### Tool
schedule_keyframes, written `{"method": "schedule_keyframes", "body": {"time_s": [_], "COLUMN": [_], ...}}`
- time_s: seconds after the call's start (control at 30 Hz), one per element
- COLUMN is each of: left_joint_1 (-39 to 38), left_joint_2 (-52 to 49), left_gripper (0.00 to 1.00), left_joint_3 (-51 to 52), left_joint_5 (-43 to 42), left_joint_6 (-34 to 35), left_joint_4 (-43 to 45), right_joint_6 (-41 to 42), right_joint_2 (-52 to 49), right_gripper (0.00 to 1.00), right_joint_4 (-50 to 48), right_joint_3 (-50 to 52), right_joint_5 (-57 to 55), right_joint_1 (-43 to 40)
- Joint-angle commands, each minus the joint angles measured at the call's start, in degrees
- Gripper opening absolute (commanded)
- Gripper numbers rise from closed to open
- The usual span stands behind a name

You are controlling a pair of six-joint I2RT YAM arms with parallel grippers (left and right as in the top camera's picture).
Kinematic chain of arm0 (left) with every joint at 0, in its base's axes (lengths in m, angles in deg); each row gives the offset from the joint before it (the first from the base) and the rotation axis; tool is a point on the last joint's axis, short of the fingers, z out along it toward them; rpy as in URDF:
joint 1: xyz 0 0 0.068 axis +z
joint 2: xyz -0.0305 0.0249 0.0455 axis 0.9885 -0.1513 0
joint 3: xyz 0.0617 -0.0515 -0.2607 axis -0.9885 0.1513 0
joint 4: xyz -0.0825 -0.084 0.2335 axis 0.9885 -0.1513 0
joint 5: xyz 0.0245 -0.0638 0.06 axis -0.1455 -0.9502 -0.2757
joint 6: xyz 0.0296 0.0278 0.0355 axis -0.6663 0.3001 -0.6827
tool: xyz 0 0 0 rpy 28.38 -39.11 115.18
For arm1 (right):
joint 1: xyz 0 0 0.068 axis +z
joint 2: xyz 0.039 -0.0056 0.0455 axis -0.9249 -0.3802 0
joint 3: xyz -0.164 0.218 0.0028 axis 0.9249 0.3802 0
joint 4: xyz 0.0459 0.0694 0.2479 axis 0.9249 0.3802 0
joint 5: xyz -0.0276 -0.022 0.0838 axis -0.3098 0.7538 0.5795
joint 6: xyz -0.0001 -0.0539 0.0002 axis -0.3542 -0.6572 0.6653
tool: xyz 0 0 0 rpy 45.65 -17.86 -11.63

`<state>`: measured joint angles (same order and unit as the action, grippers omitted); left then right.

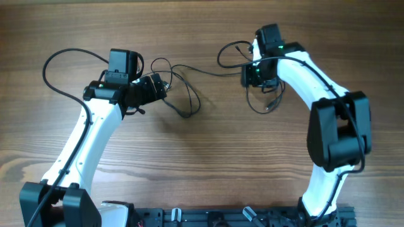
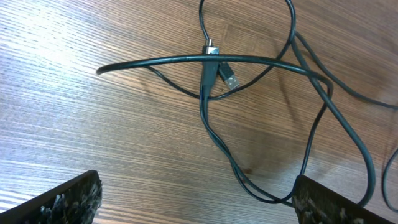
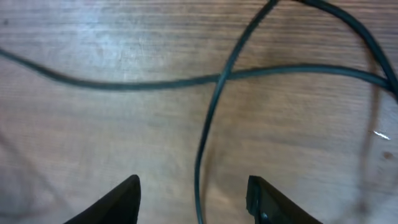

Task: Untangle cables

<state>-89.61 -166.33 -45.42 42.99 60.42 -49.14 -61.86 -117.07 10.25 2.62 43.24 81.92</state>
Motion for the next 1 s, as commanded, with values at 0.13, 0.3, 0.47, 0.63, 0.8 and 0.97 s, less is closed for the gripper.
{"method": "schedule_keyframes", "body": {"time_s": [0.13,0.3,0.47,0.63,0.8,0.97], "left_joint_1": [-0.1,-0.1,-0.1,-0.1,-0.1,-0.1], "left_joint_2": [1.0,1.0,1.0,1.0,1.0,1.0], "left_gripper": [1.00,1.00,1.00,1.00,1.00,1.00], "left_joint_3": [0.0,0.0,0.0,0.0,0.0,0.0], "left_joint_5": [1.0,1.0,1.0,1.0,1.0,1.0], "left_joint_6": [0.7,0.7,0.7,0.7,0.7,0.7], "left_joint_4": [-0.1,-0.3,-0.5,-0.9,-0.9,-0.9], "right_joint_6": [7.9,7.8,8.6,9.4,9.4,9.2], "right_joint_2": [-2.9,-3.0,-4.1,-5.7,-5.7,-3.9], "right_gripper": [0.50,0.36,0.37,0.36,0.04,0.04], "right_joint_4": [-3.9,-6.3,-7.2,-7.4,-7.4,-6.4], "right_joint_3": [0.3,0.3,0.3,0.3,0.3,-0.4], "right_joint_5": [-7.1,-7.0,-7.0,-6.9,-5.7,-1.4], "right_joint_1": [1.9,2.1,2.1,2.1,2.1,1.4]}}
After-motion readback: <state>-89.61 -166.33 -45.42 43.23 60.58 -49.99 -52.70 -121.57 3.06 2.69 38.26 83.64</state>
